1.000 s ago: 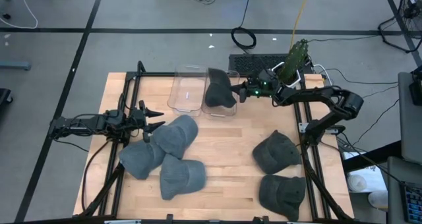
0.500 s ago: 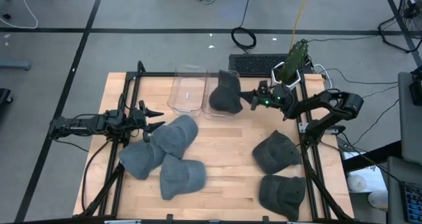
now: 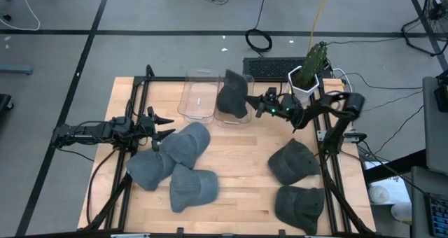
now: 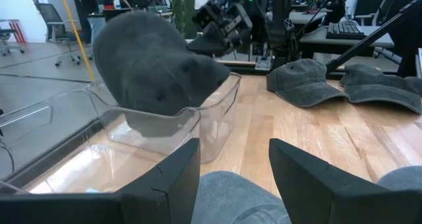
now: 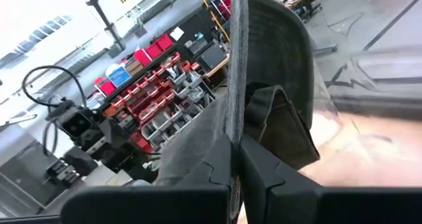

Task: Pick & Place hat
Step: Put the top black cap into the left transparent bin

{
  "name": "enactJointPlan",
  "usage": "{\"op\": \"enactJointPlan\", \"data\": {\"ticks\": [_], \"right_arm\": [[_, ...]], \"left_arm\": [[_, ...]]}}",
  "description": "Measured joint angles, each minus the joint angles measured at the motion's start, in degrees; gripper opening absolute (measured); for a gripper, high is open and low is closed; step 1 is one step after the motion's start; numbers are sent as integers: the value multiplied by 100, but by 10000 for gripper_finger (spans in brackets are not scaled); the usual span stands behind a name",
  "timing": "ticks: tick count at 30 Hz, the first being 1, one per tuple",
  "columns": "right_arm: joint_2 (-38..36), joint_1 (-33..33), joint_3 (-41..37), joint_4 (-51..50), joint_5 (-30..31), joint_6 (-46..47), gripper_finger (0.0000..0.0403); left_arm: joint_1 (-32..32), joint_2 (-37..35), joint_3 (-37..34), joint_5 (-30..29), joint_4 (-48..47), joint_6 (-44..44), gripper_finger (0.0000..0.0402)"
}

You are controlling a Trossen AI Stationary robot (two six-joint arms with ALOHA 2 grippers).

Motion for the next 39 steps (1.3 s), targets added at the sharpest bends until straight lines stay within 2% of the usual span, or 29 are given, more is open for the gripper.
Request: {"op": "enactJointPlan", "data": {"ticks": [5,9,15,22,26,36,39], "right_arm": [[542,105,-98,511,11,71,0],[549,135,-141,509,7,-186,0],[285,111,-318,171,51,-400,0],[-76,111,-334,-1154,922,-923,6],[-200,111,-339,-1234,1052,-1011,45],[-953,155,-347,-1671,1088,-1786,195],[-1324,156,-346,-1764,1385,-1904,223]], "left_arm": [[0,0,0,0,2,0,191],[0,0,0,0,2,2,191],[0,0,-1,0,1,1,191],[0,0,0,0,3,0,191],[-1,0,-2,-1,2,0,191],[-2,0,0,0,1,1,191],[-2,0,-2,0,0,2,191]]}}
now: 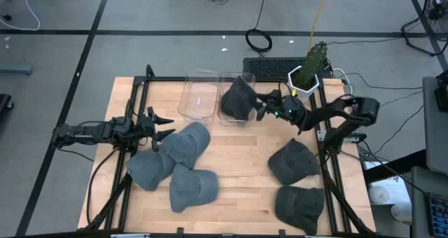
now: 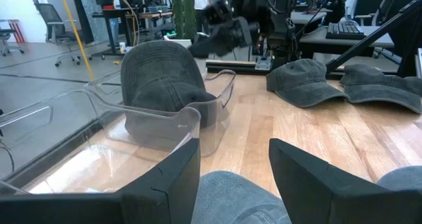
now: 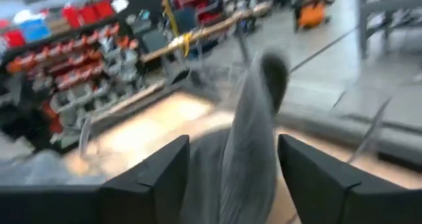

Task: Pick & Place hat
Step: Put the top black cap into the left transparent bin

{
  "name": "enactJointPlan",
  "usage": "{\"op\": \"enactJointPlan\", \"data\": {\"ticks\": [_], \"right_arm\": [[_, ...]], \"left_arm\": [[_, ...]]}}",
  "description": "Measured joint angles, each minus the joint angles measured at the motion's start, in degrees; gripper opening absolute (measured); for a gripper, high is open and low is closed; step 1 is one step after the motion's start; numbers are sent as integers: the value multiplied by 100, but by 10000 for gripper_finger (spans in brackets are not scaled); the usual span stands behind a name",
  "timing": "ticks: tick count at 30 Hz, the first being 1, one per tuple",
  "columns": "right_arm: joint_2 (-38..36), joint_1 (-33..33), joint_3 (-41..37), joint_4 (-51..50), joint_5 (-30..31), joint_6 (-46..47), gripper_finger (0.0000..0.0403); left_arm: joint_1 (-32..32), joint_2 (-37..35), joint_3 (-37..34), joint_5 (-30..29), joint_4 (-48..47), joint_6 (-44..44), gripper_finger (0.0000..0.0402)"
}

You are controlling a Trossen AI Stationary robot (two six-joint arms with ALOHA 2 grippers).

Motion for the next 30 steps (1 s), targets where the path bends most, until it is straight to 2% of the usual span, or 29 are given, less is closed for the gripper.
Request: {"op": "enactJointPlan", "data": {"ticks": [3,6,9,13,16,17,19,23,30], "right_arm": [[-481,-4,207,-954,129,-289,230],[-1044,1,919,-2979,119,-825,214],[-1272,3,1919,-4936,112,-1416,180],[-1148,-57,3025,-6551,-146,-2083,104],[-807,-250,3484,-7104,-352,-2503,26],[-664,-334,3571,-7180,-348,-2568,13],[-357,-517,3706,-7116,-372,-2518,13],[181,-820,3764,-7170,-802,-2476,4],[706,-876,3769,-6933,-806,-2536,1]], "left_arm": [[0,0,2,0,2,-2,191],[0,0,2,0,2,0,191],[0,0,2,0,3,0,191],[2,0,2,0,2,0,191],[2,0,2,-1,0,-1,191],[2,0,2,0,-7,0,191],[2,0,0,0,-2,0,191],[2,0,2,0,1,0,191],[2,0,2,0,-4,-2,191]]}}
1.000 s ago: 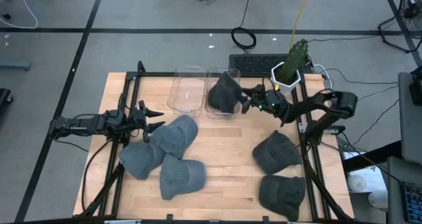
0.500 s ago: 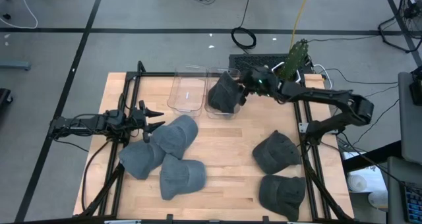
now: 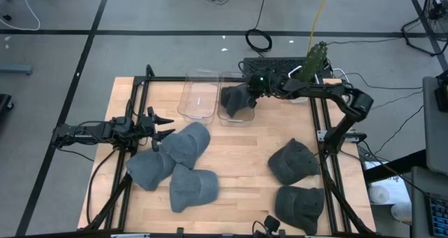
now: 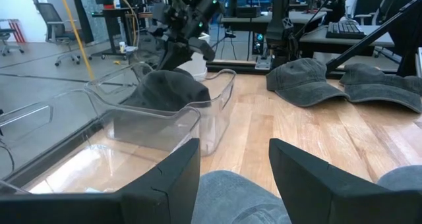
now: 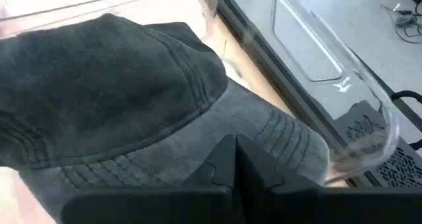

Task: Pick & Place hat
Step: Put the top black cap into the left transparent bin

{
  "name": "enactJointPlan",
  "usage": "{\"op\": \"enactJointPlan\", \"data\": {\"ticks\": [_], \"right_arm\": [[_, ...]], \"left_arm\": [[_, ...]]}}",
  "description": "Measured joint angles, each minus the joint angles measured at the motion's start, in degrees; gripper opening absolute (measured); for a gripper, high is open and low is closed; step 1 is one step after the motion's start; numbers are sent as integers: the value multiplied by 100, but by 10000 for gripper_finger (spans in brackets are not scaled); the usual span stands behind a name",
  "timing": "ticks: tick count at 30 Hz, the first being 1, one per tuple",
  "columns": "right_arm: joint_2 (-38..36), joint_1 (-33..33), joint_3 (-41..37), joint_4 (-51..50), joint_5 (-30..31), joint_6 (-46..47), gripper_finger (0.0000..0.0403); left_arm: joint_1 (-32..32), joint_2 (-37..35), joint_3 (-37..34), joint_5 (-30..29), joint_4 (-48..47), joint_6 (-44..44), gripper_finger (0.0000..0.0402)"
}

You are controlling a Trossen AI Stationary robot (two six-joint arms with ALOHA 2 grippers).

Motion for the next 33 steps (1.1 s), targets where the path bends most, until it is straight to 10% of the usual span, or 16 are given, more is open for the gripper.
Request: {"op": "enactJointPlan", "data": {"ticks": [14,22,33], "right_arm": [[-948,859,41,-403,-826,60,47],[-961,1348,289,-966,1737,-277,204],[-884,-460,610,-1719,-1145,1641,229]], "left_arm": [[0,0,-1,-2,4,2,191],[-2,0,0,0,6,0,191],[-2,0,0,0,6,0,191]]}}
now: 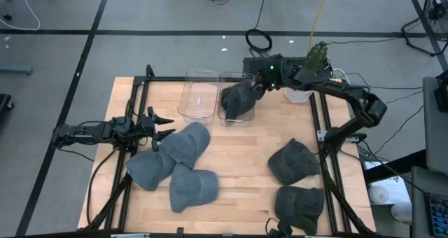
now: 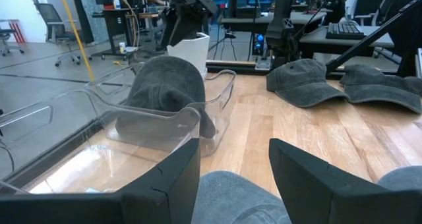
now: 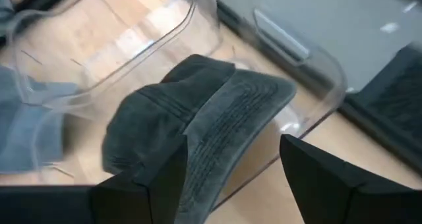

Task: Pick & Place hat
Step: Put the top black cap into the left transparent bin

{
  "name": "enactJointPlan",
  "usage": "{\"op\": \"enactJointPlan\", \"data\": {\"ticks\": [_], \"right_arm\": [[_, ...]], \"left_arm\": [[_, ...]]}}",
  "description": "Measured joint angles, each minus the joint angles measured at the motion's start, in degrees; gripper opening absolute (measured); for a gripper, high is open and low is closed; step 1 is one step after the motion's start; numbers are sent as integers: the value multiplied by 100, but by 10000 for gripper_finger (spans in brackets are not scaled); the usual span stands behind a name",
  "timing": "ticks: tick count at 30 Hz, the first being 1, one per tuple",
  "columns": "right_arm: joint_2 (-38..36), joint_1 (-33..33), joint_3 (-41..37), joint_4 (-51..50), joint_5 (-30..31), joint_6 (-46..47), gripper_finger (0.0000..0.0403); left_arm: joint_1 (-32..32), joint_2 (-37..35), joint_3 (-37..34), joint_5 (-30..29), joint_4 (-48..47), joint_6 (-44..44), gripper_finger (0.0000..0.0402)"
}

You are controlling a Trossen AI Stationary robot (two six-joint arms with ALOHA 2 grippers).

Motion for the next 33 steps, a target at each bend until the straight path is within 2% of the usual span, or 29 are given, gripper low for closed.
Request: {"op": "enactJointPlan", "data": {"ticks": [2,7,13,17,21,23,26,29,33], "right_arm": [[91,-106,0,-32,-217,111,226],[467,-132,0,32,-235,189,223],[727,-57,-2,282,-1139,394,221],[723,77,-2,372,-1225,371,205],[688,165,-2,452,-1223,239,160],[674,180,-2,569,-1225,26,115],[676,174,-4,681,-1238,-420,28],[667,171,-4,1063,-1285,-795,8],[547,-106,7,1261,-2194,-1285,4]], "left_arm": [[0,0,0,0,0,2,191],[0,0,0,0,1,2,191],[2,0,0,0,0,2,191],[2,0,-1,0,0,0,191],[2,0,0,0,0,0,191],[2,0,0,0,0,2,191],[2,0,0,0,-6,2,191],[2,0,0,0,-1,0,191],[2,0,0,0,-3,0,191]]}}
